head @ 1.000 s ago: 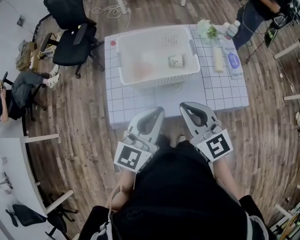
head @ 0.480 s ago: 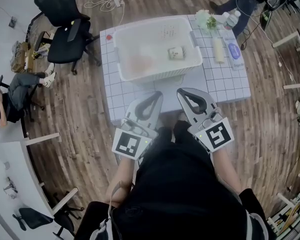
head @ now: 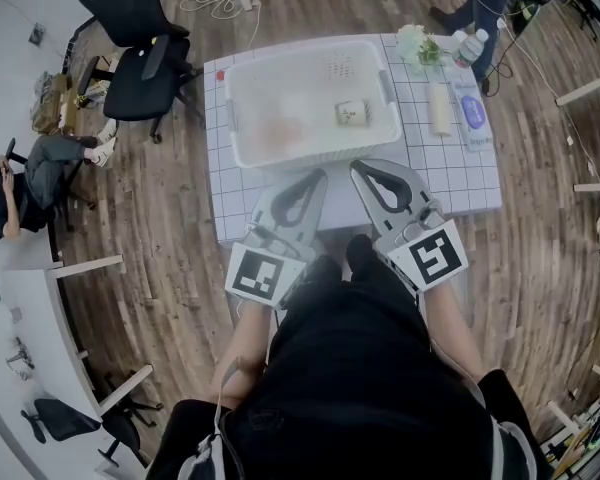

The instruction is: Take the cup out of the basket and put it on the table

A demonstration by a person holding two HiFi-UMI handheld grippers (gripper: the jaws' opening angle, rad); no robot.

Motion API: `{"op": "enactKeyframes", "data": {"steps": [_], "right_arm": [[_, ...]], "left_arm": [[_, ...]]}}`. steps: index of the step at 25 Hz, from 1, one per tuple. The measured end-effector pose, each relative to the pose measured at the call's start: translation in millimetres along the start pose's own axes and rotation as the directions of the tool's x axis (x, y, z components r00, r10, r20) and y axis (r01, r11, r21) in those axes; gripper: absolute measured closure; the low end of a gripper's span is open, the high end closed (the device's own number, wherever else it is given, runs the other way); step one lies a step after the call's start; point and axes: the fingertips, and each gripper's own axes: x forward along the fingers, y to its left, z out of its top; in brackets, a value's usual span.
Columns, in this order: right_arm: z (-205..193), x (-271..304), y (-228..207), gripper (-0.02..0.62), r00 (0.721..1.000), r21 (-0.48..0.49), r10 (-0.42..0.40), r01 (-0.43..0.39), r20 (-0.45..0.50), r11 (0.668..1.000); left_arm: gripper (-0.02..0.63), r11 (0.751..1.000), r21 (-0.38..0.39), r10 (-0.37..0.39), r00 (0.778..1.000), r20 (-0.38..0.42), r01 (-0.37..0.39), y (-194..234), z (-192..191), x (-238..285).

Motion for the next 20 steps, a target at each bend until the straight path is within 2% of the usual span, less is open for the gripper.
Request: {"op": "enactKeyframes", "data": {"steps": [5,11,15,20], "right_arm": [[0.7,-0.5,-21.1,0.578,0.999,-0.003,0.039,-0.039,0.023,0.999],[-1.1,0.6,-43.3,0.578,0.997,0.007,0.08,-0.08,-0.002,0.997],[-6.7,-0.8,-51.7,0.578,0.99,0.022,0.138,-0.138,0.014,0.99],[-11.8,5.2,-63.2,0.578,0.987,0.038,0.161,-0.161,0.003,0.986]], "left_arm": [[0.595,1.0,0.009,0.029,1.0,0.003,-0.029,-6.3,4.0,19.1],[0.595,0.997,-0.006,0.076,0.997,-0.004,-0.077,-9.5,5.8,39.1],[0.595,0.993,-0.012,0.119,0.993,-0.01,-0.119,-10.4,3.6,50.2],[0.595,0.988,-0.008,0.152,0.987,-0.043,-0.152,-9.2,-5.9,56.3]]}}
